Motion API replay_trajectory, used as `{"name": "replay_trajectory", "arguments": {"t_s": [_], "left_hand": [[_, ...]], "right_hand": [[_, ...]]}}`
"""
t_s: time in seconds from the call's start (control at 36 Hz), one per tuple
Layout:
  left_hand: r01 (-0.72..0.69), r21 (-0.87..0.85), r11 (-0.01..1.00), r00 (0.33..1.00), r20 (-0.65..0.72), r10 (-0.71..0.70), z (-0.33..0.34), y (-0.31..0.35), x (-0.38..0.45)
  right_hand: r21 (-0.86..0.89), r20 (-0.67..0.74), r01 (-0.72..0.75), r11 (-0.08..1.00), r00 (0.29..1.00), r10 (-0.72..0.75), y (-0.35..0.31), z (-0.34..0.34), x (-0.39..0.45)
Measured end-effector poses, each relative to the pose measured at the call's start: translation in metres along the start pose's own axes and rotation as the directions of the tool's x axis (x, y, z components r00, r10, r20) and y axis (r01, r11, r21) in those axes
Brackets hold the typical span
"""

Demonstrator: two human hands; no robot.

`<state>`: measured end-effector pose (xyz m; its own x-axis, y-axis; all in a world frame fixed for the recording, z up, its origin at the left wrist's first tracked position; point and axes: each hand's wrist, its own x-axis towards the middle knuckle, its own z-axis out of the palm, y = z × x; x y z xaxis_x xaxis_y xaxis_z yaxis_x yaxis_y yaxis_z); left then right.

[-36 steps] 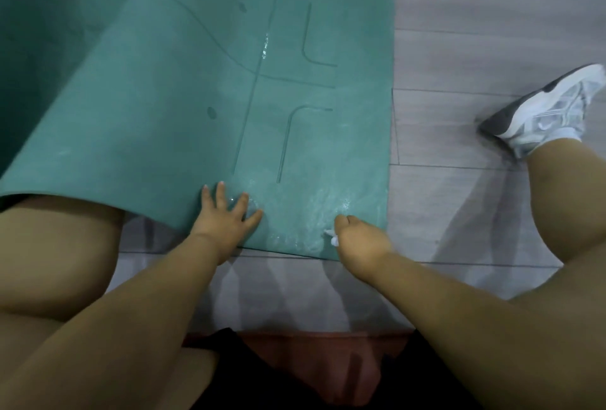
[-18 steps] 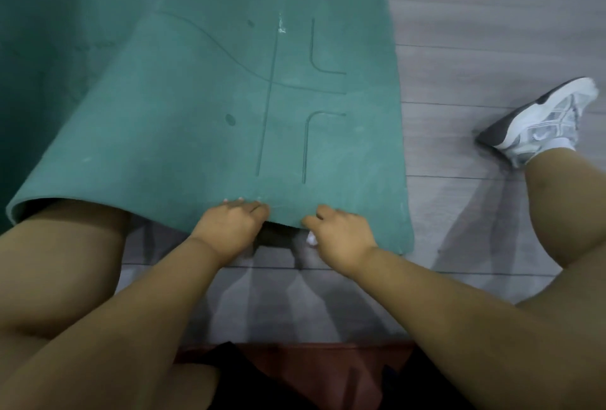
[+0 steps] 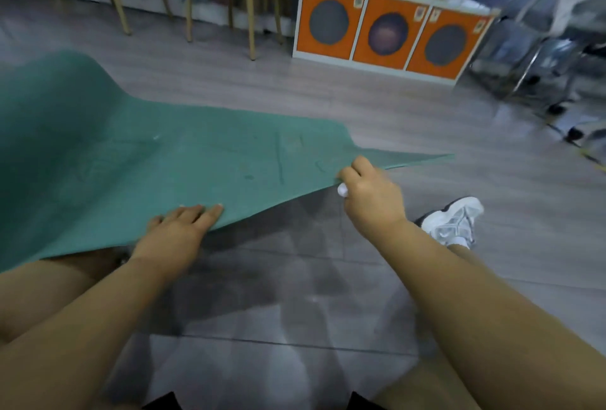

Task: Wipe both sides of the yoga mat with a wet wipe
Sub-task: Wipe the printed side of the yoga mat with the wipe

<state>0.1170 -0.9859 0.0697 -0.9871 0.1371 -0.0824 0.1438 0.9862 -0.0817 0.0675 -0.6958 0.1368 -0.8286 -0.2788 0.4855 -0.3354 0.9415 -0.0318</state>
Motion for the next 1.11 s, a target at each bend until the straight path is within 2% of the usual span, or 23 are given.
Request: {"name": "replay_trajectory", "arguments": {"t_s": [0.06, 0.11, 0.22, 0.28, 0.36, 0.42, 0.47, 0.53, 0.58, 0.61, 0.78, 0.92, 1.03, 1.11], "left_hand": [[-0.016, -0.045, 0.999, 1.000, -0.008, 0.015, -0.018, 0.013, 0.002], [-0.057, -0.118, 0.991, 0.998, -0.046, 0.052, -0.036, 0.031, 0.004], [-0.119, -0.243, 0.963, 0.977, -0.202, 0.070, -0.063, 0.085, 0.022], [-0.246, -0.192, 0.950, 0.912, -0.379, 0.160, -0.077, 0.115, 0.037], [-0.371, -0.070, 0.926, 0.809, -0.515, 0.285, -0.101, 0.162, 0.058], [-0.419, -0.042, 0.907, 0.768, -0.549, 0.329, -0.116, 0.194, 0.074], [-0.432, -0.047, 0.901, 0.774, -0.533, 0.343, -0.139, 0.226, 0.083], [-0.433, -0.107, 0.895, 0.807, -0.489, 0.332, -0.152, 0.258, 0.097], [-0.418, -0.169, 0.893, 0.873, -0.347, 0.343, -0.154, 0.289, 0.115], [-0.437, -0.180, 0.881, 0.881, -0.285, 0.379, -0.152, 0.303, 0.124], [-0.555, -0.295, 0.778, 0.827, -0.093, 0.555, -0.122, 0.353, 0.146], [-0.495, -0.240, 0.835, 0.826, 0.169, 0.538, -0.069, 0.329, 0.152], [-0.371, -0.187, 0.909, 0.858, 0.305, 0.413, -0.031, 0.279, 0.155], [-0.288, -0.148, 0.946, 0.877, 0.355, 0.323, -0.012, 0.237, 0.157]], "right_hand": [[-0.028, -0.090, 0.034, 0.999, 0.995, -0.036, 0.013, -0.013, 0.008], [-0.028, -0.146, -0.006, 1.000, 0.989, 0.001, 0.031, -0.030, 0.013], [-0.052, -0.277, -0.094, 0.994, 0.958, 0.076, 0.082, -0.069, 0.018], [-0.060, -0.319, -0.158, 0.986, 0.939, 0.131, 0.113, -0.088, 0.015], [-0.030, -0.346, -0.267, 0.963, 0.907, 0.241, 0.160, -0.111, 0.007], [-0.012, -0.358, -0.364, 0.931, 0.871, 0.336, 0.192, -0.122, -0.001], [-0.029, -0.337, -0.464, 0.885, 0.839, 0.428, 0.222, -0.133, -0.009], [-0.083, -0.293, -0.545, 0.834, 0.813, 0.502, 0.248, -0.141, -0.016], [-0.147, -0.213, -0.621, 0.770, 0.780, 0.588, 0.271, -0.145, -0.023], [-0.181, -0.166, -0.646, 0.741, 0.763, 0.625, 0.282, -0.145, -0.027], [-0.270, 0.079, -0.689, 0.673, 0.681, 0.728, 0.316, -0.121, -0.054], [-0.207, 0.224, -0.684, 0.699, 0.663, 0.715, 0.304, -0.079, -0.068], [-0.198, 0.332, -0.669, 0.717, 0.642, 0.691, 0.277, -0.040, -0.065], [-0.170, 0.415, -0.624, 0.763, 0.657, 0.630, 0.251, -0.007, -0.052]]}}
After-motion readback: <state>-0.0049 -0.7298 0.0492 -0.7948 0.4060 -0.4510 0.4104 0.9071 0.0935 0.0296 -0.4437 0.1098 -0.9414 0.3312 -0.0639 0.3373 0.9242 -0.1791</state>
